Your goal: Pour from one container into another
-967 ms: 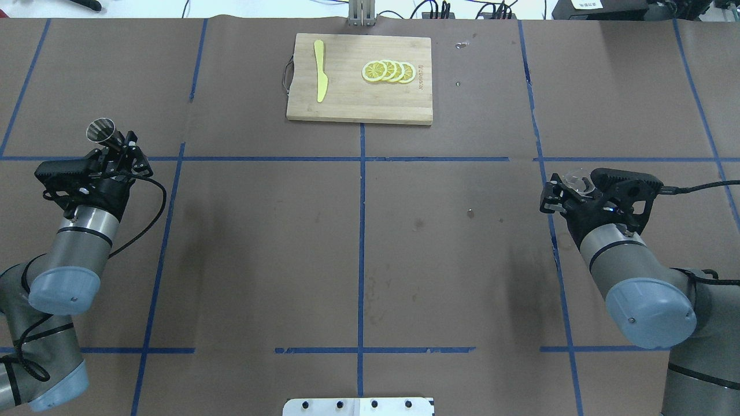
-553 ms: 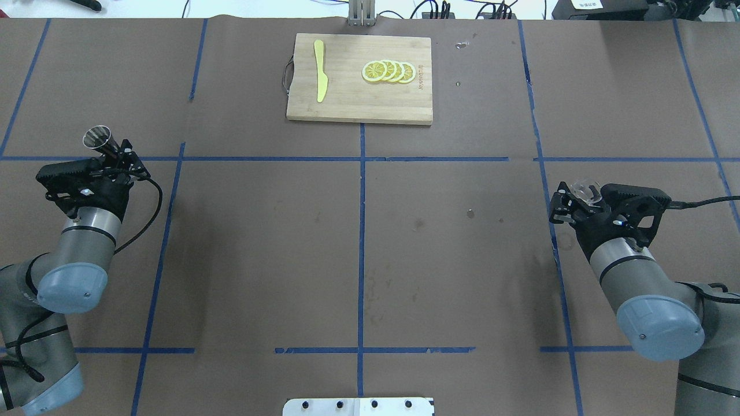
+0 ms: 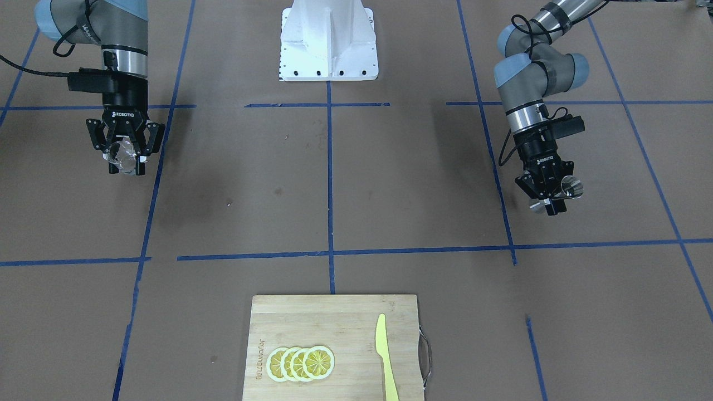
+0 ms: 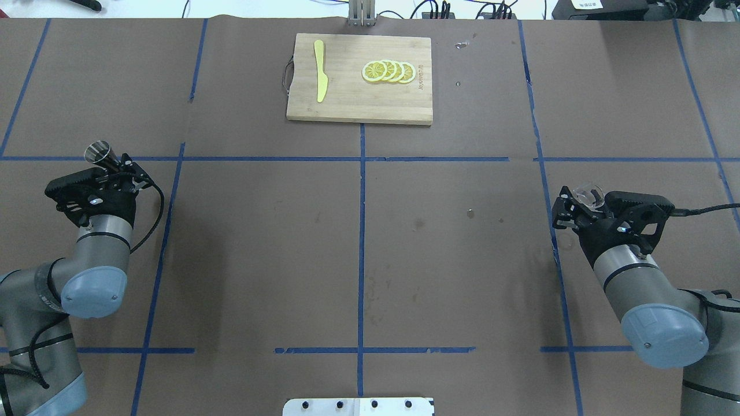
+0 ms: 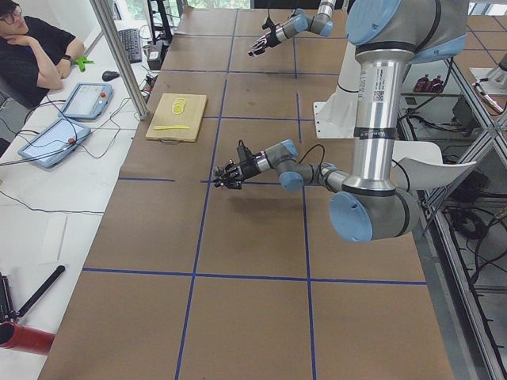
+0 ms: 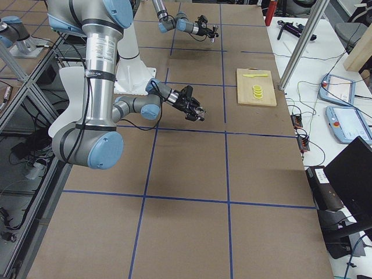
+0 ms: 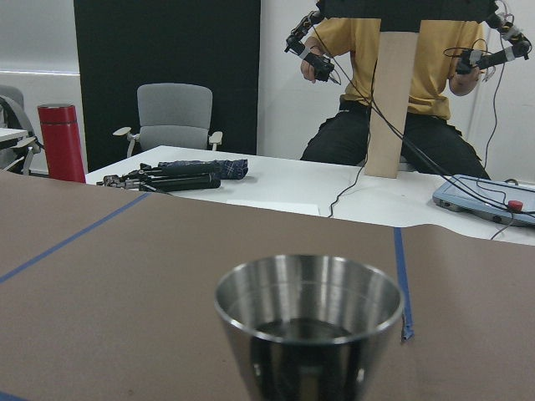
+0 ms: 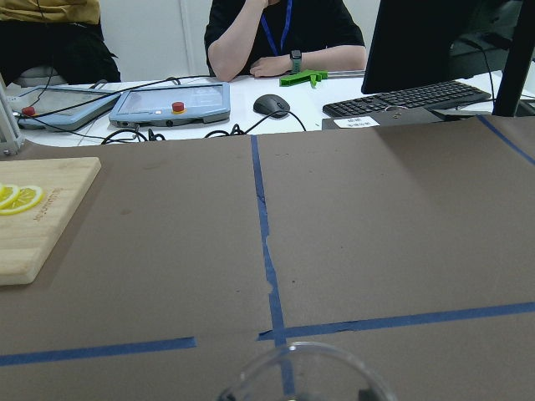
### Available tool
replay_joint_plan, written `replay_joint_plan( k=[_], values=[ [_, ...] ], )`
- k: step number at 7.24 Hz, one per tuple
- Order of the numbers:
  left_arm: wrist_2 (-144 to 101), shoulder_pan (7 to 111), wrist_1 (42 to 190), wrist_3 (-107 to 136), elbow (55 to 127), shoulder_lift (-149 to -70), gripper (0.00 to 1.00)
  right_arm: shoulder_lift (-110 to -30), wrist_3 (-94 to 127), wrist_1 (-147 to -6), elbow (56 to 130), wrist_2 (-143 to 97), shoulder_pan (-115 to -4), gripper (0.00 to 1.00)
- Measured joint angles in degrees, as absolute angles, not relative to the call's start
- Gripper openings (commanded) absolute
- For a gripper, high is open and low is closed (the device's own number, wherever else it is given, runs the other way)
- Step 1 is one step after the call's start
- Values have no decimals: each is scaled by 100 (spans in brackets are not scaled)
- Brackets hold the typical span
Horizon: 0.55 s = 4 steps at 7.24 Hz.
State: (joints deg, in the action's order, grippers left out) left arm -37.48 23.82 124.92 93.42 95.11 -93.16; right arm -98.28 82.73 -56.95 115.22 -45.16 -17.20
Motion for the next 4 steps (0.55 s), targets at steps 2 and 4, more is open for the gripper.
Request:
replay_joint_plan(
  k=[2,4],
  values=[
    [-3733,2254,12075,9429,9567,-9316,0,-9834,8284,-5657,11515,-4443,-1669,0],
    [-3557,2086,11861,9601,9641,-9311,0,-9838,8287,-5652,11516,-4337,-1601,0]
  ],
)
